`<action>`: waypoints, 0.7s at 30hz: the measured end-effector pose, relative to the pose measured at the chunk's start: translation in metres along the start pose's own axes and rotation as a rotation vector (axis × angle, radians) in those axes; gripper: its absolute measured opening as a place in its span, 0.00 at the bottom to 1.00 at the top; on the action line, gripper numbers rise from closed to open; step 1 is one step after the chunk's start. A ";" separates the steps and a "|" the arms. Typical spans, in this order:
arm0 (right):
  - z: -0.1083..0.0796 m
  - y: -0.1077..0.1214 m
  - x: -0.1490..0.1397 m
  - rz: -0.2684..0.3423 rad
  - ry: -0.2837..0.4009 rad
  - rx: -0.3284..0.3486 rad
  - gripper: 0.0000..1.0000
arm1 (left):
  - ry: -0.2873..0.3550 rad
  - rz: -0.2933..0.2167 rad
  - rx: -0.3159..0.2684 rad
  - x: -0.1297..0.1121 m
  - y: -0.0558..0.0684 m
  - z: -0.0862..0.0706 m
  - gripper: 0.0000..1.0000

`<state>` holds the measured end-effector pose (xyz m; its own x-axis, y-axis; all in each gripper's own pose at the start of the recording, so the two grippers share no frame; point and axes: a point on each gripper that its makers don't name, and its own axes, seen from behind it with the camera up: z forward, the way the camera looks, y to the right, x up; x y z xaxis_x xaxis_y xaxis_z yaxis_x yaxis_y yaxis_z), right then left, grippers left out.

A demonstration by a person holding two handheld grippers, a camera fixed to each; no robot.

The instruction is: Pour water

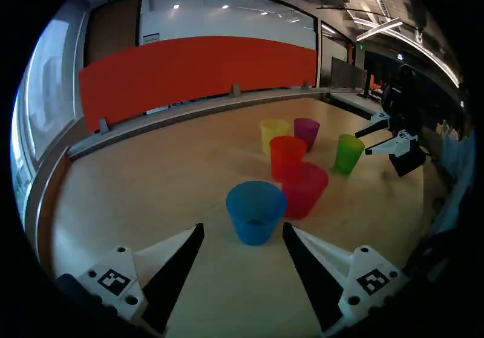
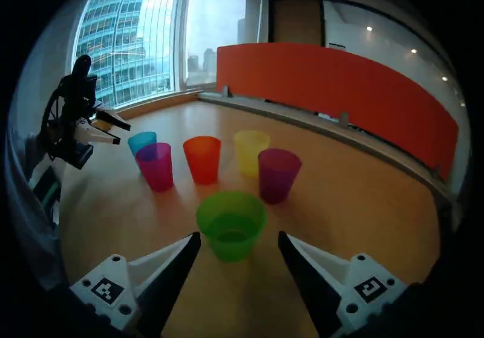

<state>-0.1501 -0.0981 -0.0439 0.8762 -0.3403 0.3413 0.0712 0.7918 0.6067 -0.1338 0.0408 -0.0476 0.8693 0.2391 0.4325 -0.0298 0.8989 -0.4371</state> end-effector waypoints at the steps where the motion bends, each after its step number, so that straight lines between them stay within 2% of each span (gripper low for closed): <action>1: -0.002 0.001 0.000 0.000 0.002 -0.006 1.00 | 0.004 -0.001 0.003 0.001 0.000 -0.001 0.97; 14: -0.023 0.008 0.016 0.022 0.070 -0.069 1.00 | 0.053 -0.031 0.066 0.007 -0.011 -0.013 0.97; 21: -0.036 0.019 0.035 0.063 0.147 -0.128 0.99 | 0.116 -0.045 0.126 0.020 -0.021 -0.025 0.97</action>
<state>-0.1014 -0.0770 -0.0466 0.9403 -0.2176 0.2618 0.0656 0.8705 0.4878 -0.1034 0.0177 -0.0490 0.9219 0.1602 0.3527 -0.0448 0.9485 -0.3137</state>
